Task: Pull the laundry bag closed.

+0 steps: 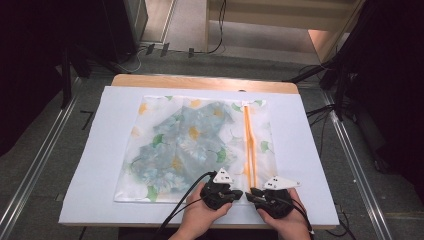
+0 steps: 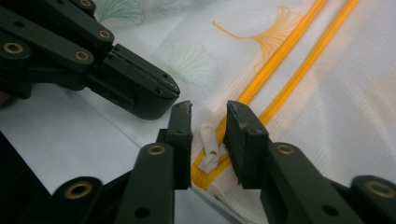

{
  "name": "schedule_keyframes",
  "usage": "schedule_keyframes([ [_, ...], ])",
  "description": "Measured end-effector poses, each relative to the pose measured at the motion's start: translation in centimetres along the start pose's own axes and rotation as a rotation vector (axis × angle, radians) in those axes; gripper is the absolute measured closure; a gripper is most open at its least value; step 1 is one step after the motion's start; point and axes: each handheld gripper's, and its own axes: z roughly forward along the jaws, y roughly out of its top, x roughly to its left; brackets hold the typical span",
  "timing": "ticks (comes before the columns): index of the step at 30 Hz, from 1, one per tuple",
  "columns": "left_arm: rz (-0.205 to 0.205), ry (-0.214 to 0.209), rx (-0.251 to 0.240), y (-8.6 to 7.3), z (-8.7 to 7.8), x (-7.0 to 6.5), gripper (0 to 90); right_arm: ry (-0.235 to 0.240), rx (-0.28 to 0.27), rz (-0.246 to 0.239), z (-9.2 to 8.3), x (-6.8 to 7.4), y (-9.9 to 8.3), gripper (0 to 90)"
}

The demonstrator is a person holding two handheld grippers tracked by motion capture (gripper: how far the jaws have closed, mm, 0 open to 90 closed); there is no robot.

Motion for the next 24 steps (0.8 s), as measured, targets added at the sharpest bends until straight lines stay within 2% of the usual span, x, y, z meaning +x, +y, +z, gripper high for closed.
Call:
schedule_keyframes([
  [1,-0.002,0.000,-0.002,0.0,0.0,0.0,89.8,-0.001,0.006,0.002,-0.1,0.0,0.0,79.2],
  [2,-0.002,0.000,-0.002,0.0,0.0,0.0,89.8,-0.001,0.006,0.002,-0.1,0.0,0.0,79.2],
  [3,0.001,-0.001,0.000,0.0,0.0,0.0,89.8,0.006,0.004,0.008,-0.1,-0.1,0.0,84.3],
  [4,0.002,0.001,0.001,0.0,0.0,0.0,89.7,0.020,-0.008,0.019,-0.3,-0.2,0.0,87.5],
  [5,0.005,0.001,0.001,0.0,0.0,0.0,89.5,0.036,-0.029,0.056,-0.8,-0.7,-0.1,90.0],
  [9,0.006,0.000,0.003,0.0,0.0,-0.1,89.2,0.079,-0.051,0.085,-1.3,-1.3,-0.2,90.0],
  [13,0.009,0.001,0.006,0.0,0.0,-0.1,88.9,0.104,-0.030,0.084,-1.2,-1.3,-0.4,90.0],
  [18,0.009,0.001,0.006,0.0,0.0,-0.1,88.9,0.079,-0.007,0.071,-0.8,-1.2,-0.3,90.0],
  [22,0.008,0.000,0.006,0.0,0.0,-0.1,88.7,0.062,0.042,0.021,-0.3,-0.7,0.1,87.3],
  [24,0.008,0.000,0.006,0.0,0.0,-0.1,88.7,0.058,0.046,0.010,-0.2,-0.5,0.2,86.0],
])
